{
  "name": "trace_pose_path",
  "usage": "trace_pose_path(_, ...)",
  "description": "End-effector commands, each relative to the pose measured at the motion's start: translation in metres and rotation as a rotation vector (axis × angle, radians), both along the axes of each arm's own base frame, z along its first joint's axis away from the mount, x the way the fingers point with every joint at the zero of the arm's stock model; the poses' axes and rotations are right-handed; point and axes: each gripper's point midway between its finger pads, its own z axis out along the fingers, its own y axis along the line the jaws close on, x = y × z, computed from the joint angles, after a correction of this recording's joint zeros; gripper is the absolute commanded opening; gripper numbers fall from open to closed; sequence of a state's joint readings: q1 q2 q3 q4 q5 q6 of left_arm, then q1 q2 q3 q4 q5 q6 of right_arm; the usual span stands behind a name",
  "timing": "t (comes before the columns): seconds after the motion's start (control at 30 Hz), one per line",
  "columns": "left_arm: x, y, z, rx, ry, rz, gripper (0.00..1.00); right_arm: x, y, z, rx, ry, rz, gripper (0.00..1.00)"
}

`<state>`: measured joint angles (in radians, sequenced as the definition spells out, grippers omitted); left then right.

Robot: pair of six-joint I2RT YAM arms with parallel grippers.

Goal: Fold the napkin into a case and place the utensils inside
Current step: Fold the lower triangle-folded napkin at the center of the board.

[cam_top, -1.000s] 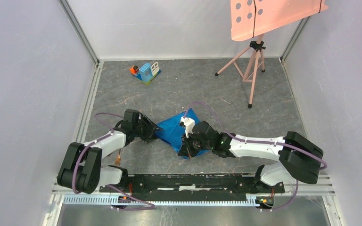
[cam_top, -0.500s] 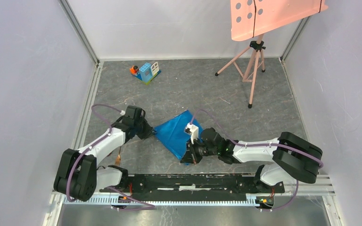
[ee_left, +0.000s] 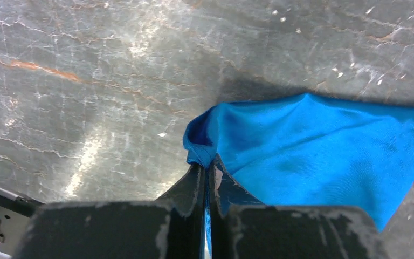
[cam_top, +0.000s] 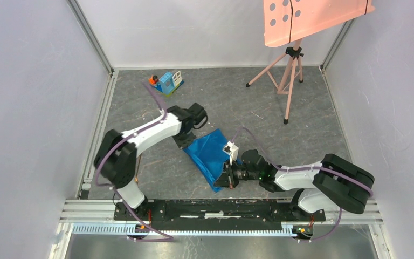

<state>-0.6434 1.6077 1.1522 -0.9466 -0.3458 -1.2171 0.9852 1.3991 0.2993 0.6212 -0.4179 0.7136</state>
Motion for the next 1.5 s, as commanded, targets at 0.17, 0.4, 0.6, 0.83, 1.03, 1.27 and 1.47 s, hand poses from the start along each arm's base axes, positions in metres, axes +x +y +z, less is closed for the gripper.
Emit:
trace_pose_path(0.17, 0.029, -0.012, 0.018, 0.315, -0.028, 0.080, 0.02, -0.012, -0.041, -0.036, -0.134, -0.003, 0.003, 0.00)
trace_pose_path(0.4, 0.045, -0.040, 0.002, 0.378, 0.011, -0.021, 0.02, -0.007, -0.053, -0.045, -0.165, -0.054, -0.022, 0.00)
trace_pose_path(0.6, 0.058, -0.062, -0.007, 0.400, 0.000, -0.144, 0.02, -0.003, -0.055, -0.047, -0.176, -0.080, -0.028, 0.01)
trace_pose_path(0.83, 0.060, -0.082, -0.035, 0.379, 0.062, -0.278, 0.02, 0.004, -0.056, -0.046, -0.187, -0.113, -0.048, 0.08)
trace_pose_path(1.03, 0.058, -0.085, -0.043, 0.384, 0.085, -0.312, 0.02, 0.022, -0.065, -0.038, -0.263, -0.229, -0.065, 0.44)
trace_pose_path(1.27, 0.054, -0.090, -0.042, 0.377, 0.083, -0.333, 0.02, 0.062, -0.079, -0.010, -0.303, -0.477, -0.182, 0.78)
trace_pose_path(1.47, 0.051, -0.090, -0.037, 0.373, 0.078, -0.339, 0.02, 0.088, -0.067, 0.000, -0.337, -0.514, -0.243, 0.82)
